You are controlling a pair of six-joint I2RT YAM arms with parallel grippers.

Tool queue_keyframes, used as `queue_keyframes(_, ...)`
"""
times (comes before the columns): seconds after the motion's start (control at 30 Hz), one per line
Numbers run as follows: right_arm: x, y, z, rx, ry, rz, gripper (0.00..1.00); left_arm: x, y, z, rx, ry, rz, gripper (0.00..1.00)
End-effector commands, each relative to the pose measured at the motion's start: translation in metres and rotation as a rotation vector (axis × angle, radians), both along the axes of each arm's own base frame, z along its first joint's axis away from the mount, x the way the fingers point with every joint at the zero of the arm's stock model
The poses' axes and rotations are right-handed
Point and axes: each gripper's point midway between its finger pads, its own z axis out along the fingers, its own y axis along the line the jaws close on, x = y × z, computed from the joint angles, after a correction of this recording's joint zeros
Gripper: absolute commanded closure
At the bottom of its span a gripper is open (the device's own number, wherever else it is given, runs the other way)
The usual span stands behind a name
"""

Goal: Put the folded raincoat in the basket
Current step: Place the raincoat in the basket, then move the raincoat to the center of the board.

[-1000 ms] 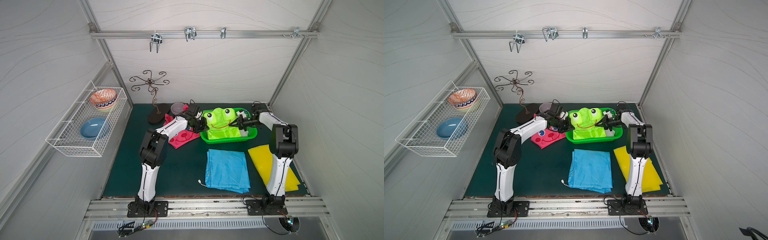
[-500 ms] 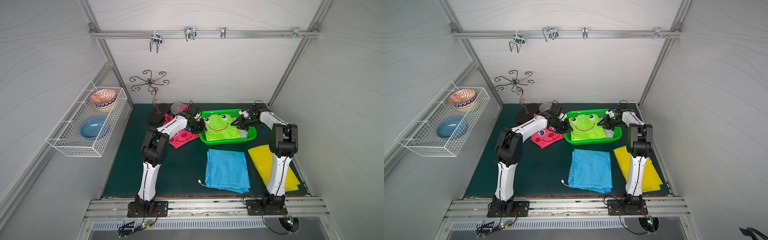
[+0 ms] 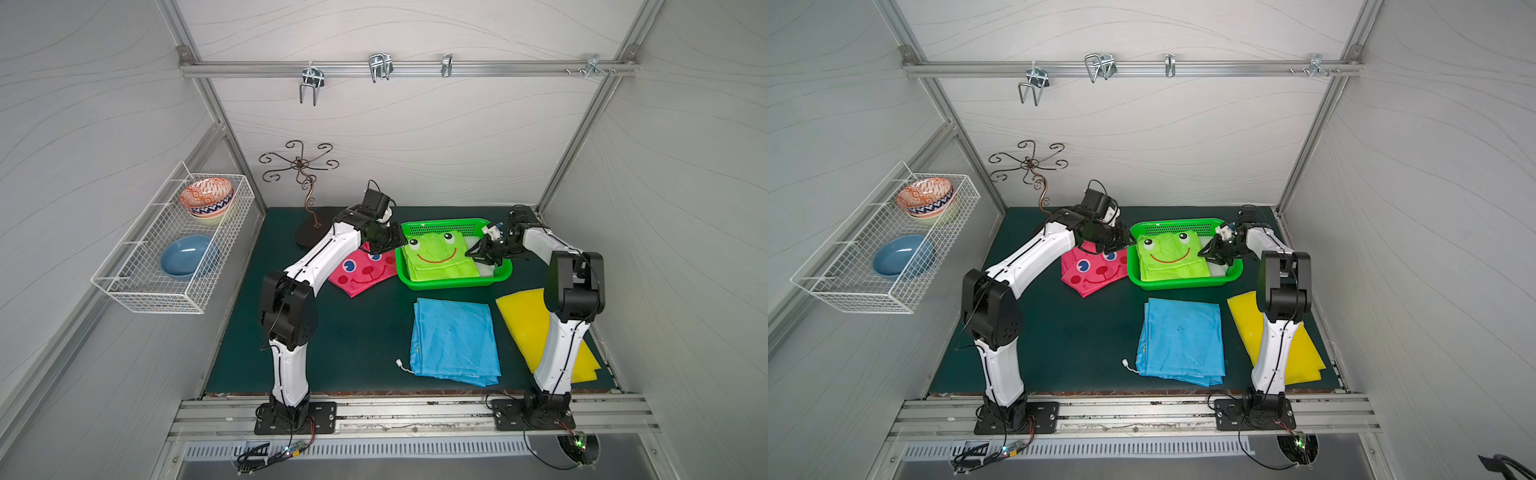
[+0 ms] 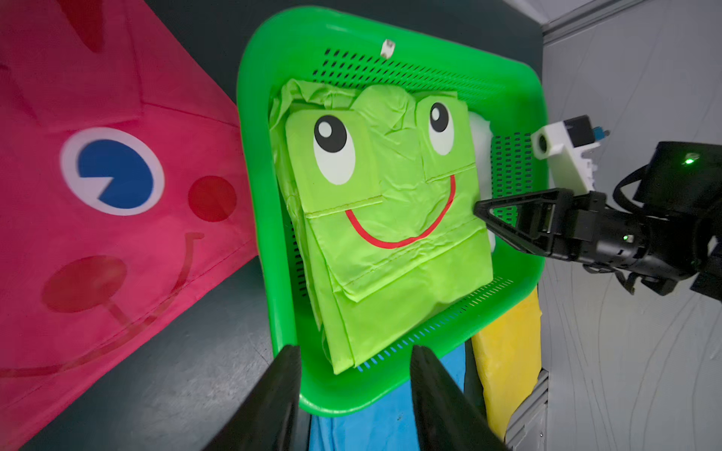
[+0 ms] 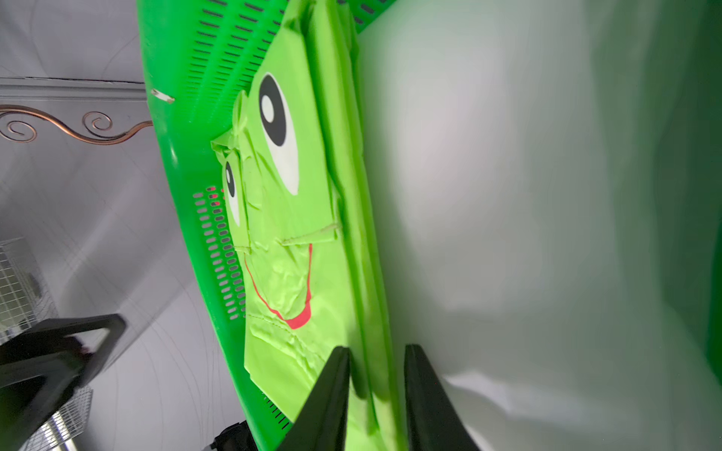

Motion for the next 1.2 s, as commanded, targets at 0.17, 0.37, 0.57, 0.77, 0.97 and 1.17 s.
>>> queue_keyframes(0.17, 0.0, -0.039, 0.063, -0.238, -0.192, -0.157, 0.64, -0.011, 0.089, -0.005, 0.226, -0.099, 0.243, 0.46)
queue_keyframes(0.37, -0.021, 0.002, 0.123, -0.289, -0.377, -0.1, 0.61, -0.019, 0.149, -0.05, 0.413, -0.037, 0.393, 0.24)
queue_keyframes(0.57, -0.071, 0.069, 0.152, -0.262, -0.549, 0.003, 0.57, -0.021, 0.178, -0.084, 0.531, 0.079, 0.483, 0.12)
queue_keyframes(0.77, -0.123, 0.121, 0.17, -0.236, -0.637, 0.159, 0.57, -0.042, 0.172, -0.103, 0.43, 0.134, 0.523, 0.02)
queue_keyframes(0.97, -0.166, 0.15, 0.16, -0.332, -0.763, 0.288, 0.56, -0.054, 0.157, -0.133, 0.178, 0.148, 0.531, 0.01)
queue_keyframes(1.17, -0.189, 0.162, 0.156, -0.393, -0.834, 0.372, 0.53, -0.041, 0.139, -0.158, 0.013, 0.22, 0.502, 0.01)
